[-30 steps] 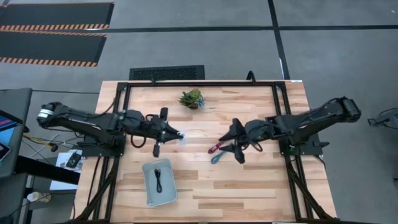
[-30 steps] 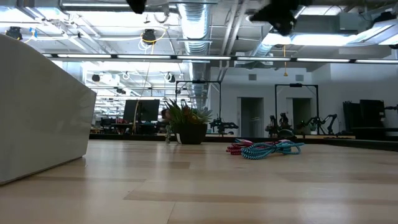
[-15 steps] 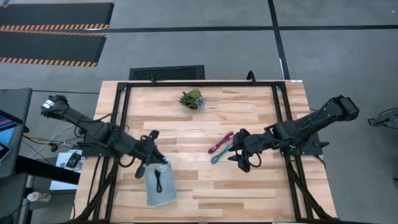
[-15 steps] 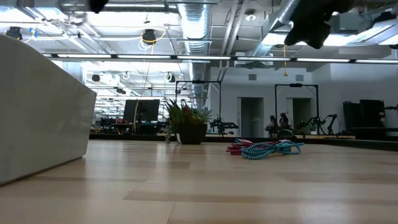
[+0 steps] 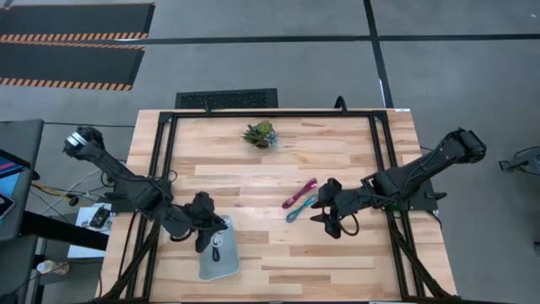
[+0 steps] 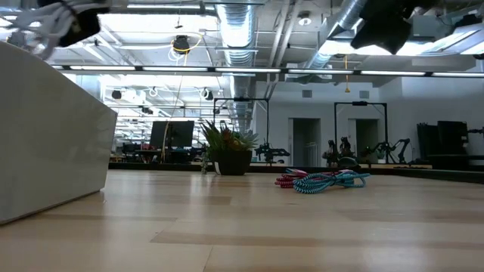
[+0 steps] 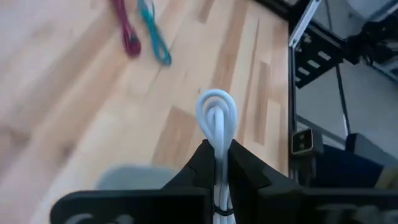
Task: Pick and place USB-C Cables
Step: Put the white USB cable into the gray bin
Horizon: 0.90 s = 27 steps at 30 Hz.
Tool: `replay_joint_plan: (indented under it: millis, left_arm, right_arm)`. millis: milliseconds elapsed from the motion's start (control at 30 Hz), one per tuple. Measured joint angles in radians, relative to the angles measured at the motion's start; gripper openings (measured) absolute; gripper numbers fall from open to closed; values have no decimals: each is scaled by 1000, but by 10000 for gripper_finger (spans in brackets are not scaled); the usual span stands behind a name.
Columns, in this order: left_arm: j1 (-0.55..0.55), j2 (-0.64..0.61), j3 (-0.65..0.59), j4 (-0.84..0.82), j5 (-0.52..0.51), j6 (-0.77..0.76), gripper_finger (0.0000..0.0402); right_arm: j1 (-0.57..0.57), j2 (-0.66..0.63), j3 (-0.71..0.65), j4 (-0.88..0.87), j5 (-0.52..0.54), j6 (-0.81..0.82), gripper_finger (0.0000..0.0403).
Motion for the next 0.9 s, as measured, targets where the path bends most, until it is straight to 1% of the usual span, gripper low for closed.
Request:
replay_joint_plan:
  millis: [133, 300, 533, 633, 900]
  left_arm:
    - [-20, 27, 0, -37, 13, -180, 4]
    - [-74, 54, 0, -81, 11, -367, 3]
    - [-116, 124, 0, -188, 13, -588, 3]
    - [-119, 170, 0, -198, 31, -636, 3]
    - [-118, 285, 0, -198, 91, -666, 4]
  right_arm:
    - [1, 0, 0, 0, -1, 20, 216]
    - [0, 0, 0, 4, -1, 22, 216]
    - [0, 0, 0, 3, -1, 14, 216]
    - [0, 0, 0, 2, -1, 12, 216]
    - [0, 0, 0, -1, -1, 9, 216]
